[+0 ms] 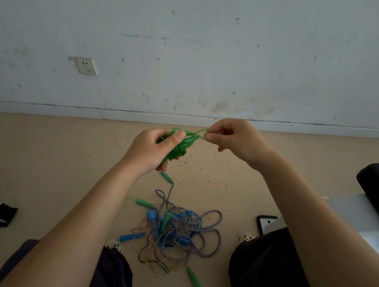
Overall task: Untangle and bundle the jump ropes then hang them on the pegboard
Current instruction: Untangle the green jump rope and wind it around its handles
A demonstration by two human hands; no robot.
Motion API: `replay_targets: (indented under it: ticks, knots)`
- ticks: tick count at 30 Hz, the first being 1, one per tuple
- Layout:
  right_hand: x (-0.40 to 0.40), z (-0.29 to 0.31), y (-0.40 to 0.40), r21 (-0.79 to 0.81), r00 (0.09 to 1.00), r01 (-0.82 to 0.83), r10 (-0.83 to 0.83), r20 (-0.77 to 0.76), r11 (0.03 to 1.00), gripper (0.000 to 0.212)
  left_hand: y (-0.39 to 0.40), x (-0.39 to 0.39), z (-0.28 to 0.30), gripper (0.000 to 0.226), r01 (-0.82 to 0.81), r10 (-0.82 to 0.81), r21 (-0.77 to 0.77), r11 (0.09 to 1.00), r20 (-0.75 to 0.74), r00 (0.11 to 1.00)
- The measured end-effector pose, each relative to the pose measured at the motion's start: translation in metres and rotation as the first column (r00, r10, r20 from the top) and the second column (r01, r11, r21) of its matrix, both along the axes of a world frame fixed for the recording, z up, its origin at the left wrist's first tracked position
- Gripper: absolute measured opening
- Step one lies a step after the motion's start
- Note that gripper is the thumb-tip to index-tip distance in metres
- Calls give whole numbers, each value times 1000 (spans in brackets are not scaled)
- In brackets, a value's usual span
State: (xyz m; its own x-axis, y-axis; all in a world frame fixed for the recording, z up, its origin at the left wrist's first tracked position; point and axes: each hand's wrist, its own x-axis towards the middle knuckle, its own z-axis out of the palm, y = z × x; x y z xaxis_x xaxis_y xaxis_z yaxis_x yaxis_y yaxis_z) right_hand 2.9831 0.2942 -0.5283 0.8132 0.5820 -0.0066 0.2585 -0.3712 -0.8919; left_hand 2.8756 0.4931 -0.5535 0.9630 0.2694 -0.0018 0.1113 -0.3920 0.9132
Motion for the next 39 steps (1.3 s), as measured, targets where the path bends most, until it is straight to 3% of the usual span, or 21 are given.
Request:
replay_targets:
  ticks: [3, 6, 8, 12, 17, 26, 31, 35, 39]
  knots:
    - [0, -1, -2, 181, 989, -26, 52, -141, 983, 5, 2, -1, 0, 44, 39, -39, -2, 999, -11, 999]
    - [-4, -3, 2, 409, 916, -23, 183, -356, 912, 13, -2, -1, 2, 51, 61, -61, -8, 998, -16, 998]
    - [-5, -4, 4, 467, 878, -25, 243, -413, 884, 15, -3, -1, 3, 53, 55, -56, -14, 998, -9, 998]
    - [-2, -6, 4, 404, 913, 13, 154, -377, 915, 17, -3, -3, 5, 56, 81, -82, -58, 995, -20, 996]
    - [4, -5, -2, 221, 979, 80, -35, -203, 972, 14, -6, -2, 6, 59, 196, -203, -107, 975, -61, 977]
    - [-2, -18, 7, 204, 907, 374, -311, -285, 905, 14, -9, 0, 2, 59, 279, -297, -119, 953, -182, 937]
    - [5, -22, 3, 262, 874, 422, -312, -372, 868, 7, -4, 1, -1, 57, 254, -269, -96, 962, -211, 940]
    - [6, -37, 3, 173, 841, 455, -357, -407, 873, 9, -5, 3, -10, 52, 329, -345, -104, 939, -276, 897]
    - [13, -41, 1, 140, 925, 356, -328, -191, 924, 13, 3, 3, -30, 65, 230, -264, -156, 961, -262, 928]
